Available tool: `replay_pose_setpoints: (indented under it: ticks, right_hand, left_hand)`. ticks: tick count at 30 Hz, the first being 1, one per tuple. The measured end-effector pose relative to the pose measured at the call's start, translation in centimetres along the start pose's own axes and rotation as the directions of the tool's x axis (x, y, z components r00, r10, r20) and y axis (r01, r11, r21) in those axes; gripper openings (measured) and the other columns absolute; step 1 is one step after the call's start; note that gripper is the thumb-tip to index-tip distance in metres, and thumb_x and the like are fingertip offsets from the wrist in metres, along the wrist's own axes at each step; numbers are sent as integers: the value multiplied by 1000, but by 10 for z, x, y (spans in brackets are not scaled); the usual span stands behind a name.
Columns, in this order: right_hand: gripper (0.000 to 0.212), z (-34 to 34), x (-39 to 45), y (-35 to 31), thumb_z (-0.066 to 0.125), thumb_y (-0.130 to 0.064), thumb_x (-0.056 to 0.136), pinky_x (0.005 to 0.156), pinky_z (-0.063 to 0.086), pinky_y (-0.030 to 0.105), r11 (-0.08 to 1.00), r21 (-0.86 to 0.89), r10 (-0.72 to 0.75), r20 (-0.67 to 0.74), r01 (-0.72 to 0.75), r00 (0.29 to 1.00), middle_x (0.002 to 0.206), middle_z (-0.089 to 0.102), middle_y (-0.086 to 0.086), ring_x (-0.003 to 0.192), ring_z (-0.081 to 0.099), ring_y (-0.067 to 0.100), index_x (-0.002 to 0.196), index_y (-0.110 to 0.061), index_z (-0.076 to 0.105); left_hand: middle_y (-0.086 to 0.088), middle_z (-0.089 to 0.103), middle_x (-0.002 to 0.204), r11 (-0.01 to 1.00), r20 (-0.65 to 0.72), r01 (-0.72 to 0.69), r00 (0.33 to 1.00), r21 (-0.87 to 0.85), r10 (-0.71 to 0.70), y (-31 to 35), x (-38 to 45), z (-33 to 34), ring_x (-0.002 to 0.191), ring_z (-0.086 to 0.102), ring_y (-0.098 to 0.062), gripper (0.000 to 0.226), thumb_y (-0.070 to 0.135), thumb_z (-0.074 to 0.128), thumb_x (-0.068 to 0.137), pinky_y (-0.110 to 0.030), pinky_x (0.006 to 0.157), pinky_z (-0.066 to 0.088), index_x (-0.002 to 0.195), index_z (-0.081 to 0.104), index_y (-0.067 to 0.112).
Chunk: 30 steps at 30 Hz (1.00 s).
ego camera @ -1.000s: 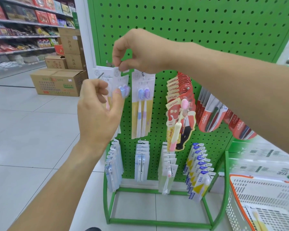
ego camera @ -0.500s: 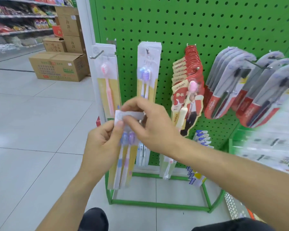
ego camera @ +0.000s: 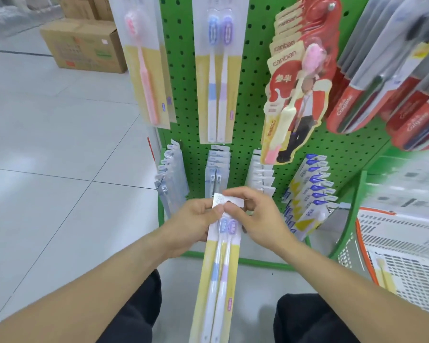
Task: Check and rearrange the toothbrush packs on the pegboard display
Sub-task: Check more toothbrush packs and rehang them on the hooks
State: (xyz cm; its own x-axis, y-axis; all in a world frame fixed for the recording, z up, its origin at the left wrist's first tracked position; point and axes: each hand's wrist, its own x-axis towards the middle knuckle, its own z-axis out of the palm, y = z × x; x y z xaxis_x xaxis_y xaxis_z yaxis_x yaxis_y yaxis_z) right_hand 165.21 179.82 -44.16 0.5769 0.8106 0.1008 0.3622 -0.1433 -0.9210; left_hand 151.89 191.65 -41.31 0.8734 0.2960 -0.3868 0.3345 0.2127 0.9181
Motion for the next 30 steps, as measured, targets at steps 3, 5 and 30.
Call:
replay_pose_setpoints:
  ticks: [3, 5, 30]
  right_hand:
    - [25, -21, 2, 4, 74, -25, 91, 58, 49, 24, 988, -149, 50, 157, -26, 986, 97, 71, -8, 59, 56, 8, 116, -31, 71]
    - [29, -37, 5, 1, 76, -26, 89, 65, 49, 18, 961, -274, 26, 239, 42, 971, 103, 65, -9, 75, 62, 7, 117, -34, 70]
    - [37, -24, 9, -5, 93, -18, 63, 57, 45, 23, 994, 107, -28, -19, 30, 999, 61, 60, -5, 56, 47, 11, 97, -21, 79]
  left_hand:
    - [-13, 75, 110, 986, 65, 91, 994, -143, -83, -12, 9, 3, 92, 74, -22, 31, 20, 44, 106, -36, 82, 61, 123, 65, 5]
    - [-12, 75, 108, 963, 66, 133, 991, -236, -120, -16, 14, 3, 88, 74, -21, 31, 18, 45, 105, -35, 80, 62, 124, 64, 3]
    - [-9, 77, 105, 997, -11, 20, 1000, -74, -21, -16, 6, 2, 93, 75, -21, 26, 15, 48, 105, -36, 85, 59, 120, 69, 14]
